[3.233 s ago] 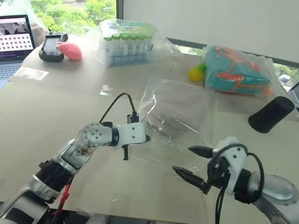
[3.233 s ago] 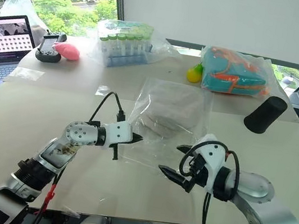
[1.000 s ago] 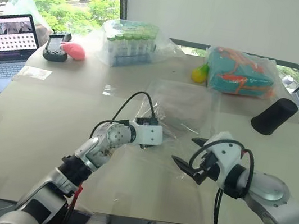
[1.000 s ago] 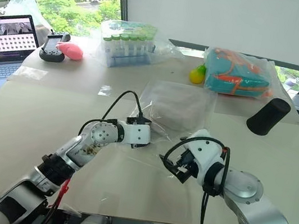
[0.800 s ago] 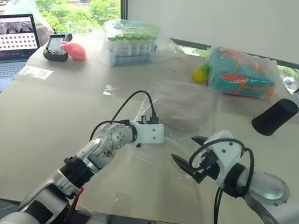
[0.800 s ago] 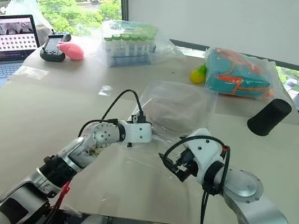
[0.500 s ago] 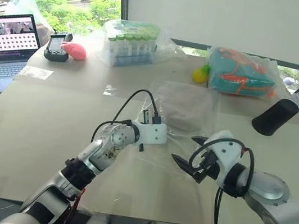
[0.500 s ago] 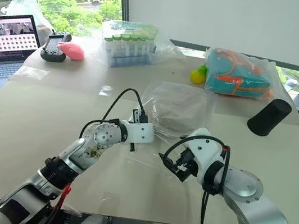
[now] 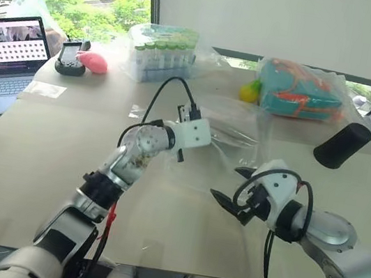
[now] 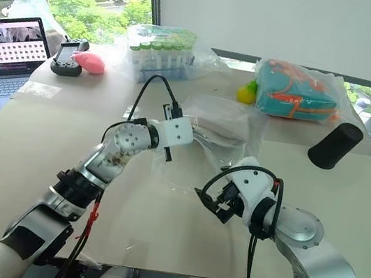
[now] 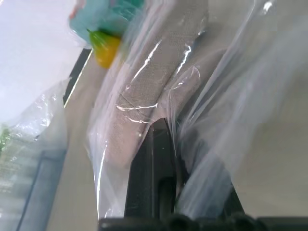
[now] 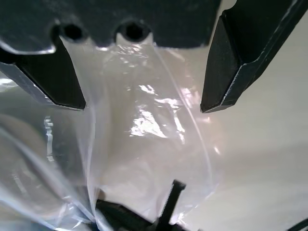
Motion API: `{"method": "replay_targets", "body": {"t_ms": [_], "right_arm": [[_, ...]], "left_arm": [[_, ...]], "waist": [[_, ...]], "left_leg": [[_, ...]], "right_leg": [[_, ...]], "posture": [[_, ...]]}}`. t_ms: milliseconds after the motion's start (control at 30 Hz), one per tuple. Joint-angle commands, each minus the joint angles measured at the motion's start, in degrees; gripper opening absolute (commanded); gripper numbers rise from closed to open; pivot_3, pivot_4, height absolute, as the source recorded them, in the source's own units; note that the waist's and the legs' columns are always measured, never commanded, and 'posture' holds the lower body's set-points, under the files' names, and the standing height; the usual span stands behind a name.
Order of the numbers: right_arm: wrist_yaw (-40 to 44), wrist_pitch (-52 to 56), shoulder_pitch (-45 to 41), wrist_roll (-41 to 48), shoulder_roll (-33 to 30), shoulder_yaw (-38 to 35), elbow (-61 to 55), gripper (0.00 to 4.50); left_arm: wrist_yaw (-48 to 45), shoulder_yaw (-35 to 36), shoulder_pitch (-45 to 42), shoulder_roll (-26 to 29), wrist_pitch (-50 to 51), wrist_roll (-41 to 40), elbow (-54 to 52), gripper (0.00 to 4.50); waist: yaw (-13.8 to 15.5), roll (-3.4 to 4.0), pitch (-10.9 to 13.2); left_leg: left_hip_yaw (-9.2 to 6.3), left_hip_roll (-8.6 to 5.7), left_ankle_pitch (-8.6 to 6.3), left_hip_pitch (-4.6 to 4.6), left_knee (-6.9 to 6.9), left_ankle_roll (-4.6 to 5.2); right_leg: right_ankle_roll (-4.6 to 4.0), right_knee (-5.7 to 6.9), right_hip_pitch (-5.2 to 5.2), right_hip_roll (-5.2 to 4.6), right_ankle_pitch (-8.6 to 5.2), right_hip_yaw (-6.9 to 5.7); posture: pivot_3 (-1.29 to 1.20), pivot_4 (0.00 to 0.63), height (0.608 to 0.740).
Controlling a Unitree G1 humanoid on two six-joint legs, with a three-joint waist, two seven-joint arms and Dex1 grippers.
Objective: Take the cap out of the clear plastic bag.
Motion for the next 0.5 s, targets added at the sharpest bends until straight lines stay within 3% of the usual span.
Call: {"method": "replay_targets", "body": {"t_ms": [33,500], "right_arm": [[0.0,-0.8,-1.3,0.8,0.6,-0.6,-1.9,4.5],[-2.9,-0.9,-5.3,-0.7,4.7,0.7,0.0,4.5]], "left_arm": [[-2.3,3.0,-4.6,-0.6,2.5,-4.0,-1.2,0.08],[0.1,4.4,-5.6,-2.2,4.6,-5.7,-0.6,0.08]], "waist": [[0.0,0.0,0.0],[-0.1,0.0,0.0]], "left_leg": [[0.0,0.0,0.0,0.0,0.01,0.0],[-0.01,0.0,0.0,-0.01,0.01,0.0]], "right_leg": [[0.0,0.0,0.0,0.0,0.0,0.0],[0.0,0.0,-0.02,0.0,0.0,0.0]], "posture": [[0.0,0.15,0.74],[0.0,0.15,0.74]]}}
